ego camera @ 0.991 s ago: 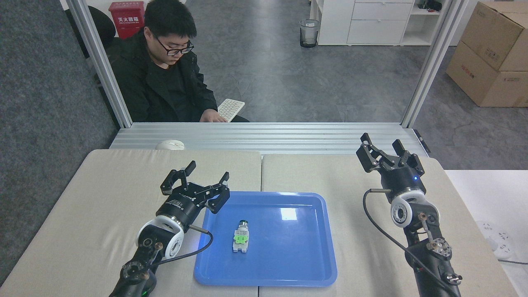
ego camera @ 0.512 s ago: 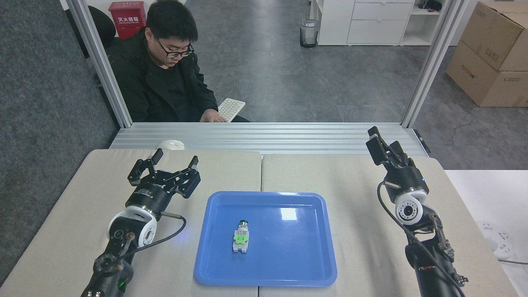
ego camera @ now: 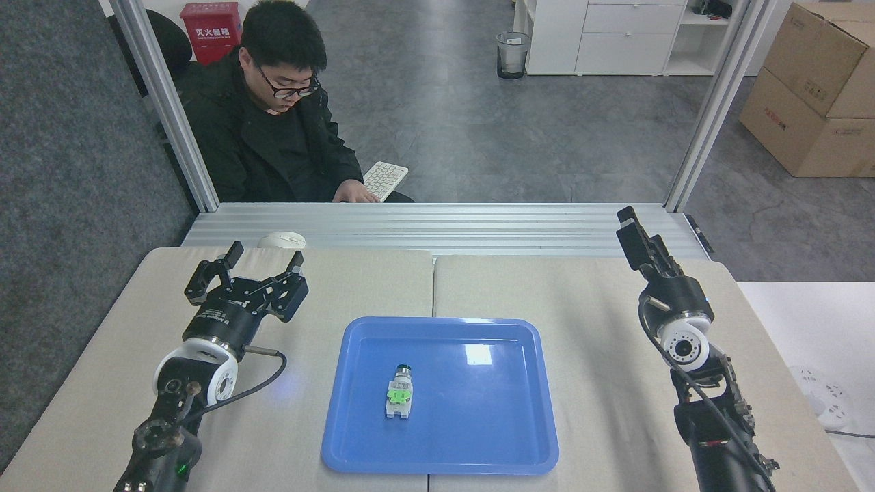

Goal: Pick up switch part and place in tray

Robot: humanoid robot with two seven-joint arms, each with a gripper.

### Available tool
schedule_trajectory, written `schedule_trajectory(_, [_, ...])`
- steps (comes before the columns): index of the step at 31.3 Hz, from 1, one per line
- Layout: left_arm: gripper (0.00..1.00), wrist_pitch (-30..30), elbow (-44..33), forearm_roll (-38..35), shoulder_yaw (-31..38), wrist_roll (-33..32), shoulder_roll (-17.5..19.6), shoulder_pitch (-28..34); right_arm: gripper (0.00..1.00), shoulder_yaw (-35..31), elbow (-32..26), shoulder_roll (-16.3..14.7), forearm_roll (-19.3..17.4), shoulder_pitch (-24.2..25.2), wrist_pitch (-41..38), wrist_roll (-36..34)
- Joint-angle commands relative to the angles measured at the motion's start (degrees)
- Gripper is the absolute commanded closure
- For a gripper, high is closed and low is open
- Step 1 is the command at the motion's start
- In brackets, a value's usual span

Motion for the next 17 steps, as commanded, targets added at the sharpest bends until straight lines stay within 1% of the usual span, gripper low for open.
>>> schedule_trajectory(1, [0.02,-0.2,-0.1,0.0,0.2,0.1,1.4,0.1,0.00,-0.1,0.2,-0.2,-1.4,0.0,0.0,0.0])
schedule_trajectory(6, [0.02,-0.2,-0.1,0.0,0.3,0.2,2.1,0.1,0.00,-0.1,0.2,-0.2,-1.4,0.0,0.0,0.0])
schedule_trajectory(17, [0.02,-0.2,-0.1,0.0,0.2,0.3,2.0,0.0,0.00,-0.1,0.2,-0.2,-1.4,0.0,0.0,0.0])
